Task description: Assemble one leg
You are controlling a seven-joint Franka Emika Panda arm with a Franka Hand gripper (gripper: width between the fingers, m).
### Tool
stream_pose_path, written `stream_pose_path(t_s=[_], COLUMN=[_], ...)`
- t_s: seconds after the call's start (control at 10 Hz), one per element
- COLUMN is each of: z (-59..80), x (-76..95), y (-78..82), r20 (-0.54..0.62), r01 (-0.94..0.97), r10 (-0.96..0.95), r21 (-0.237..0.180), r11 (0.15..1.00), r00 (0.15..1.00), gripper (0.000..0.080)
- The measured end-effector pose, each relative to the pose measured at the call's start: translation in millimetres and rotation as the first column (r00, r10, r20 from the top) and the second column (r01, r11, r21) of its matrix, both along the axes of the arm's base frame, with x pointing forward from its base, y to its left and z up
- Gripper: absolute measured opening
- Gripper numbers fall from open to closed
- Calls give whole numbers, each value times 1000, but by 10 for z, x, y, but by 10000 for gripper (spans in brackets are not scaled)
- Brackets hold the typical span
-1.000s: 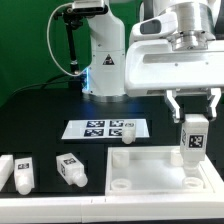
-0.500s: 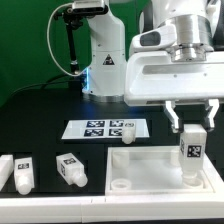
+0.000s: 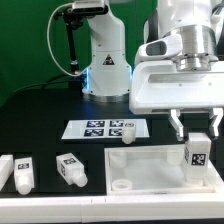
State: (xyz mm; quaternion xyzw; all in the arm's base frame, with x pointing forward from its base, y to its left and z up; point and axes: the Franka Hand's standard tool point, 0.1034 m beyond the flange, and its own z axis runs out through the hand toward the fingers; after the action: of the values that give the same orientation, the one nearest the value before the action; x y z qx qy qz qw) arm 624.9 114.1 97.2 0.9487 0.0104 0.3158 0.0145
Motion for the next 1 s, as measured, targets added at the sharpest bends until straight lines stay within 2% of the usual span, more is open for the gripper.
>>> stream_pose_path(t_s=[0.1,0.7,0.8,0.9,1.0], z=[-47,-71,-84,-55,-33], x=[-12,-13,-15,4,21], y=[-20,-10,-2,-20,-3], r20=[-6,-2,-33,-62,-127], r01=[1,0,2,9,17], r10=[-1,-1,-2,-9,-15], r21=[-4,-7,-4,4,17], r11=[1000,1000,1000,1000,1000], r00=[1000,1000,999,998,992], gripper=[284,288,501,501,622])
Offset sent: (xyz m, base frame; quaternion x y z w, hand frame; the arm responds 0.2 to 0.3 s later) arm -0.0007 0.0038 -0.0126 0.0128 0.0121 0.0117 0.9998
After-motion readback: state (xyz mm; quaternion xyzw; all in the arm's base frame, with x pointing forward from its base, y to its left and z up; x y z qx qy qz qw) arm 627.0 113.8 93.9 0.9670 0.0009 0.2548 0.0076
